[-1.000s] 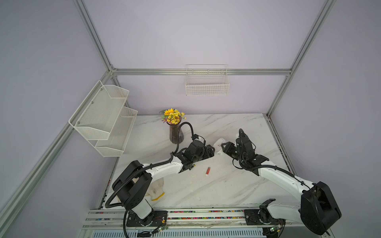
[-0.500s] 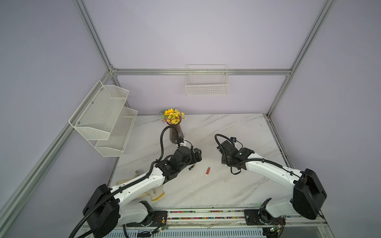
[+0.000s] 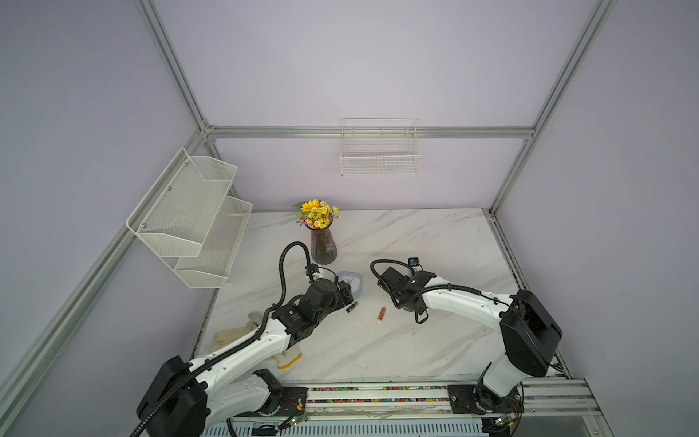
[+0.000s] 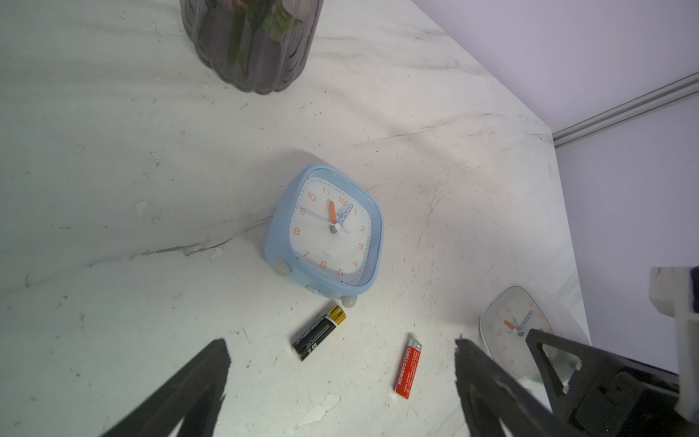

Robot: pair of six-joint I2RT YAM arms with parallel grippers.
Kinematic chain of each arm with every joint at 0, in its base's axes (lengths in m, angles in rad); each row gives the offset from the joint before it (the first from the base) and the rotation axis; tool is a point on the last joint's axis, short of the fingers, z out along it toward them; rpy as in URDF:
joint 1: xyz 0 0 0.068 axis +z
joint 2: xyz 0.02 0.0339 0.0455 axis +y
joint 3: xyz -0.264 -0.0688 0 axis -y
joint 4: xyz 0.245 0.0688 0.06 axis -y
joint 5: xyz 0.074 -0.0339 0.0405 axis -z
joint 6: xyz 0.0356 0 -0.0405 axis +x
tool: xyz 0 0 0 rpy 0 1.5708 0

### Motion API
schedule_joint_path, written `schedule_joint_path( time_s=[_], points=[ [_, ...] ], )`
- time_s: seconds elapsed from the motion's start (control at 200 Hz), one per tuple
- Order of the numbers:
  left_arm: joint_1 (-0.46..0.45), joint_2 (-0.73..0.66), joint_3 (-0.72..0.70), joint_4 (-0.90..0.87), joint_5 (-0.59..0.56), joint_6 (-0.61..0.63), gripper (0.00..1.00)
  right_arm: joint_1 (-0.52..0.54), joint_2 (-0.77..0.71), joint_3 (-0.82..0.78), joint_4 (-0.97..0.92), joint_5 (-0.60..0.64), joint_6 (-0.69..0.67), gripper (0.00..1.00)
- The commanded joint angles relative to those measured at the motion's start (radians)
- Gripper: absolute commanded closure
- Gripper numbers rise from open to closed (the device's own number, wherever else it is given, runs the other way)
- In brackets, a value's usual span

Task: Insert the battery into the alarm
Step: Adjust the alarm at the center of the board.

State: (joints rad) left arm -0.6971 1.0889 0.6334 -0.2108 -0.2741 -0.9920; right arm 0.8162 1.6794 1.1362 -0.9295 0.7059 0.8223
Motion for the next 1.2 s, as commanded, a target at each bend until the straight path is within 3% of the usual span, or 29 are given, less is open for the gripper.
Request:
schedule_joint_path(
  time_s=[0.0, 0.12, 0.61, 1.195],
  points=[
    [0.010, -0.044, -0.007, 0.002, -0.043, -0.027, 0.07, 0.032, 0.072, 0.035, -0.142, 0.073, 0.085, 1.00],
    [0.013, -0.057, -0.018, 0.001, -0.050, -0.031, 0.07, 0.051, 0.122, 0.052, -0.160, 0.091, 0.106, 1.00],
    [0.016, -0.067, -0.052, -0.002, -0.039, -0.051, 0.06, 0.119, 0.216, 0.079, -0.013, -0.029, 0.051, 0.63],
    [0.016, -0.040, -0.048, -0.002, -0.022, -0.062, 0.06, 0.136, 0.133, 0.035, 0.080, -0.092, 0.050, 0.44]
  ],
)
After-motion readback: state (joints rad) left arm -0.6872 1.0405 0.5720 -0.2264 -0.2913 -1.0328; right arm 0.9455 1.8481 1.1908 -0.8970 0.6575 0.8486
